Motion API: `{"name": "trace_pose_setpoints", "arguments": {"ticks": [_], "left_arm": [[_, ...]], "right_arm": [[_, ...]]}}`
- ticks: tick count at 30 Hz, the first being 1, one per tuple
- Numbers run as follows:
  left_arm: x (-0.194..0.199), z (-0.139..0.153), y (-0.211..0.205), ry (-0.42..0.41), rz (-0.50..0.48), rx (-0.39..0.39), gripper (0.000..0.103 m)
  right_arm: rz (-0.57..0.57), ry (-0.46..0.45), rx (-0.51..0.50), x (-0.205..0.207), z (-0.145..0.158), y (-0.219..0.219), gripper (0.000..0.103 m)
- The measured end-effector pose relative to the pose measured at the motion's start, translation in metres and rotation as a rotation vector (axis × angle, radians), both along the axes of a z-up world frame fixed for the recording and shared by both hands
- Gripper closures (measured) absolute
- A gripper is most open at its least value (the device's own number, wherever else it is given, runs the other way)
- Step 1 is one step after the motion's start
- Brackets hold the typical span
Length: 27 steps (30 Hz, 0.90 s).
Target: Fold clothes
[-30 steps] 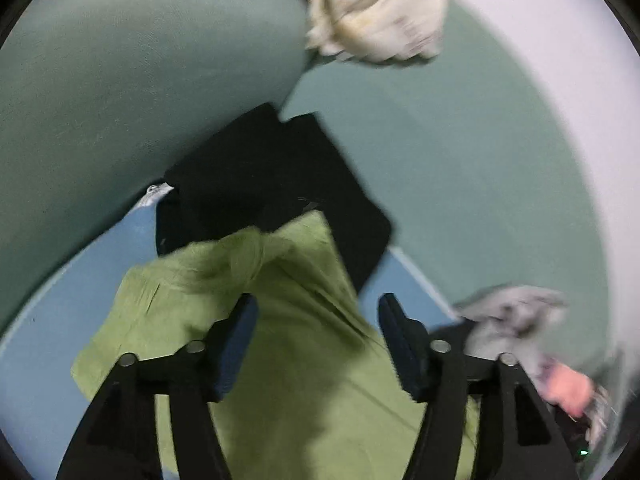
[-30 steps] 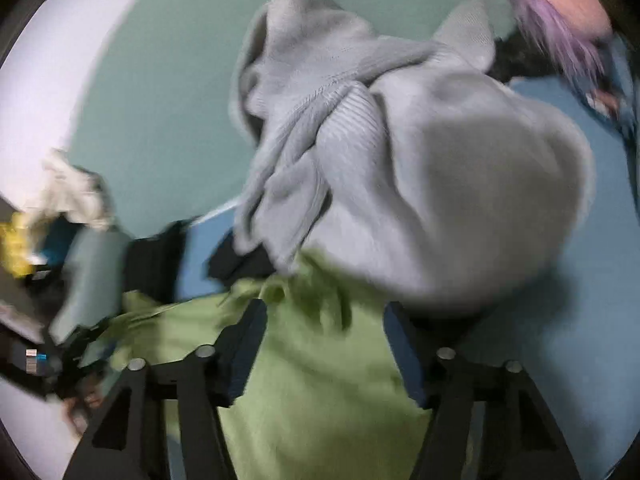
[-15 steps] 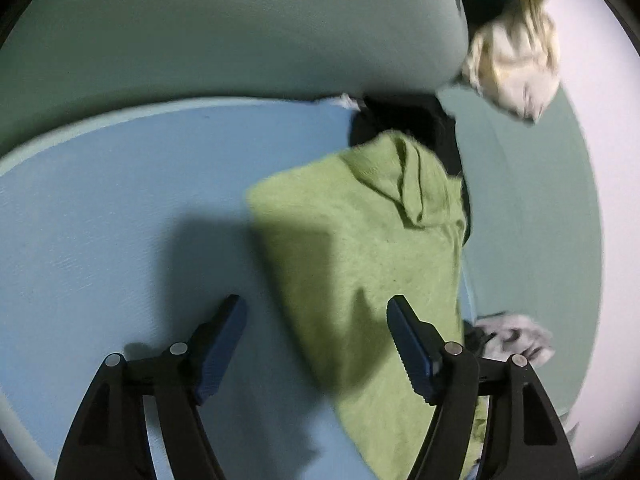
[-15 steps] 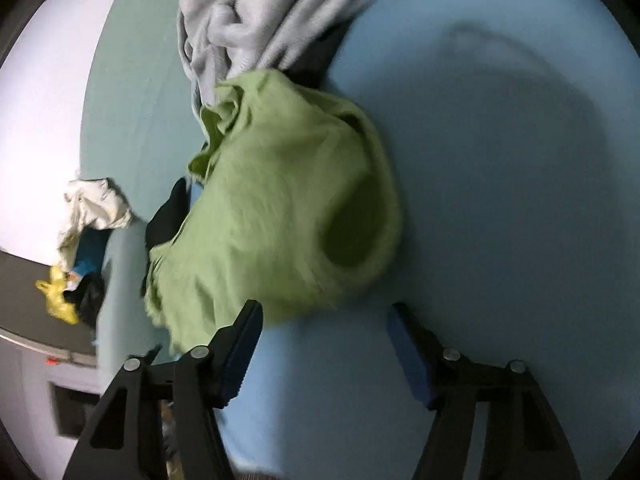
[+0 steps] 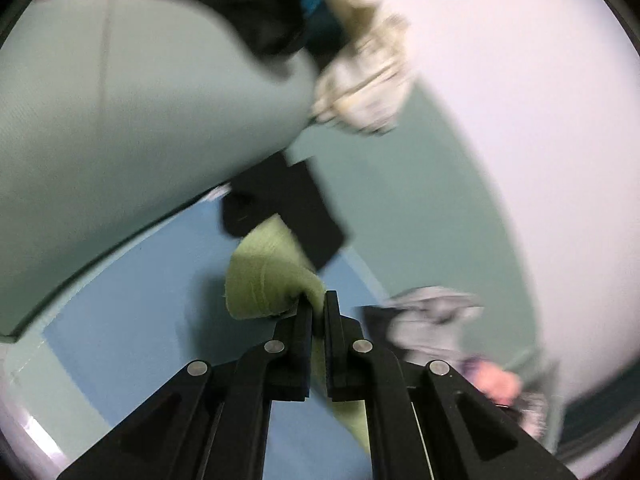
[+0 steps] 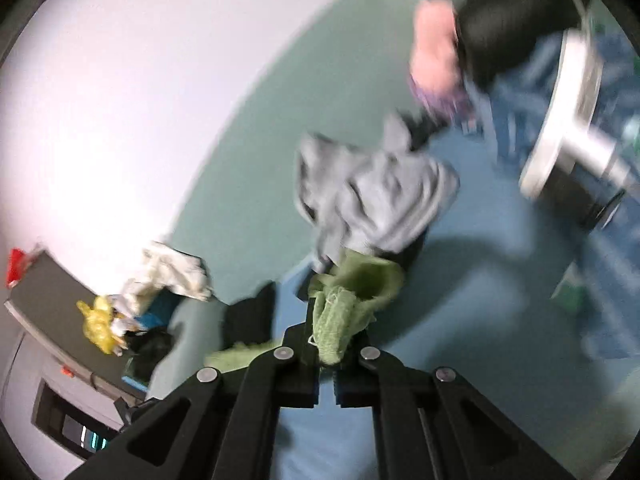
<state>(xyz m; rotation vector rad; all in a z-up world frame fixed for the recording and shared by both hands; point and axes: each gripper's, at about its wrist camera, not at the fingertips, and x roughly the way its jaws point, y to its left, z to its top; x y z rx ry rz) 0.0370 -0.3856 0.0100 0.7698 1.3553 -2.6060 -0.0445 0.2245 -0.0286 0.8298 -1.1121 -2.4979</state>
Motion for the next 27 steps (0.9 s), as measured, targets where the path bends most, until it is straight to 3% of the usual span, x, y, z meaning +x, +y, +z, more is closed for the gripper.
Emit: {"name": "trace_pose_setpoints", "arguments": {"ticks": [3, 7, 10, 13, 17, 20, 23, 27], "left_arm": [[0.042, 0.036, -0.004, 0.108, -0.056, 0.082, 0.099], [0.058, 0.042, 0.0, 0.074, -0.071, 0.065, 0.099], [0.038, 0.017, -0.005, 0.007, -0.054, 0.07, 0.099], [0.016, 0.0, -0.009, -0.006, -0.004, 0.03, 0.099], [-0.009, 0.003, -0.009, 0.068, 0.016, -0.009, 0.099], [-0.022, 0.002, -0.005, 0.067, 0.007, -0.059, 0.099], [-0.033, -0.023, 0.001, -0.005, -0.01, -0.119, 0.099], [-0.032, -0.083, 0.0, -0.133, -0.034, -0.109, 0.099]], "right_arm": [[-0.008, 0.108, -0.044, 0.039, 0.034, 0.008, 0.099], [0.007, 0.158, -0.083, 0.067, 0.054, 0.022, 0.099], [0.028, 0.09, -0.057, 0.05, 0.038, 0.019, 0.099], [0.02, 0.039, 0.011, 0.012, 0.023, 0.008, 0.099], [0.032, 0.068, -0.017, -0.021, 0.024, 0.002, 0.099], [0.045, 0.101, 0.004, -0.024, 0.031, -0.003, 0.099], [0.065, 0.062, 0.027, -0.02, 0.011, -0.011, 0.099], [0.099, -0.085, 0.045, 0.002, -0.051, -0.023, 0.099]]}}
